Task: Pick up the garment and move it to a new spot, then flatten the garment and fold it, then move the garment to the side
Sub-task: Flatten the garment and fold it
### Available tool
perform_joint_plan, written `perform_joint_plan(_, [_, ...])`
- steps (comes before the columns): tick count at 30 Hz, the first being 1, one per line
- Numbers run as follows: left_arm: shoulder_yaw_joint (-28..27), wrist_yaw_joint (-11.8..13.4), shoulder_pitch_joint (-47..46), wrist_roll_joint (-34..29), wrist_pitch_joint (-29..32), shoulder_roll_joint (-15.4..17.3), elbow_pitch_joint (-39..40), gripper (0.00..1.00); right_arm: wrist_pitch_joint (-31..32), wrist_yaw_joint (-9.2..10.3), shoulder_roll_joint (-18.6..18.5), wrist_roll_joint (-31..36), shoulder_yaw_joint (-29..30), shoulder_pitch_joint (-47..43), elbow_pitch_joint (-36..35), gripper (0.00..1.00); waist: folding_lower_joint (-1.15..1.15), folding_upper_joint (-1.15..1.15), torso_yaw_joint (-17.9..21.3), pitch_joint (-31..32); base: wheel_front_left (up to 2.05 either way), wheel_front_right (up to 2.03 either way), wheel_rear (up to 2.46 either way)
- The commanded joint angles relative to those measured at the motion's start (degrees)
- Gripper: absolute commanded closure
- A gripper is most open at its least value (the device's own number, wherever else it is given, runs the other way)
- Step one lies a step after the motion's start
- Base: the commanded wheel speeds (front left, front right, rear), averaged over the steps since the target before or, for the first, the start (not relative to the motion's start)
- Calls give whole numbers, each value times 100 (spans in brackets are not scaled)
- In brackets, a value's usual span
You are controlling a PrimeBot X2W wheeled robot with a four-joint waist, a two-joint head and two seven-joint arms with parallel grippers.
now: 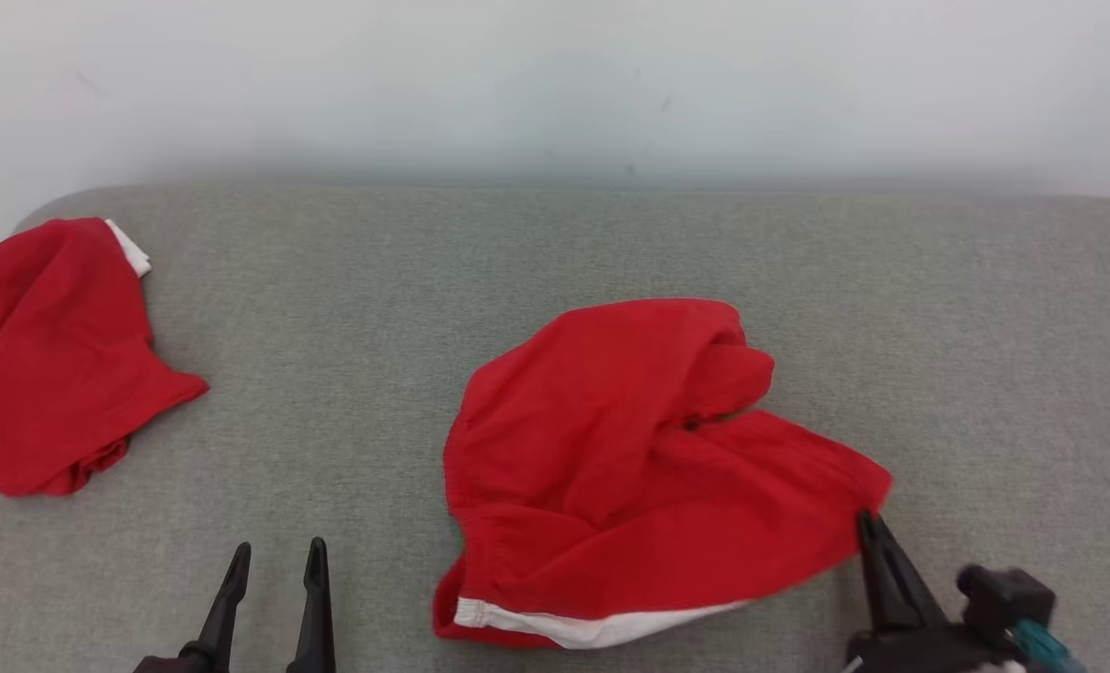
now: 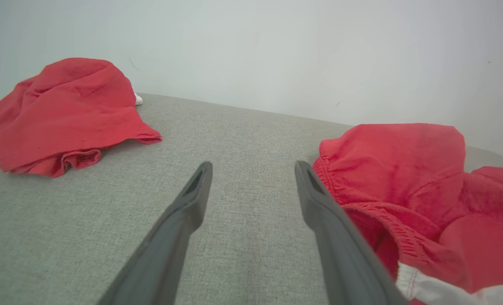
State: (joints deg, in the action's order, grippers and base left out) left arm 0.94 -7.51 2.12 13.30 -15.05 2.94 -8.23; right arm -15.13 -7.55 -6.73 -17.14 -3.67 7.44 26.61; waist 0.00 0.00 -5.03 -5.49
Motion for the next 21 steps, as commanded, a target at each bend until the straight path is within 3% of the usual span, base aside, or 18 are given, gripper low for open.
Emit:
perform_joint_plan(1, [-6, 6, -2, 29, -18, -8, -12, 0, -4, 13, -58, -90, 20, -180, -126, 100, 0, 0, 72, -32, 0, 0, 0])
perform_joint_plan(7, [51, 6, -83, 94, -18, -9, -33, 0, -4, 13, -282, -235, 34, -977, -829, 100, 0, 0, 158, -131, 0, 0, 0])
perform_joint_plan(13, [47, 5, -169, 115, -18, -9, -71, 0, -4, 13, -371, -378, 82, -1394, -989, 100, 0, 0, 173, -229, 0, 0, 0])
perform_joint_plan(21, [177, 5, -230, 131, -18, -9, -209, 0, -3, 13, -324, -377, -570, -523, -992, 100, 0, 0, 59, -119, 0, 0, 0])
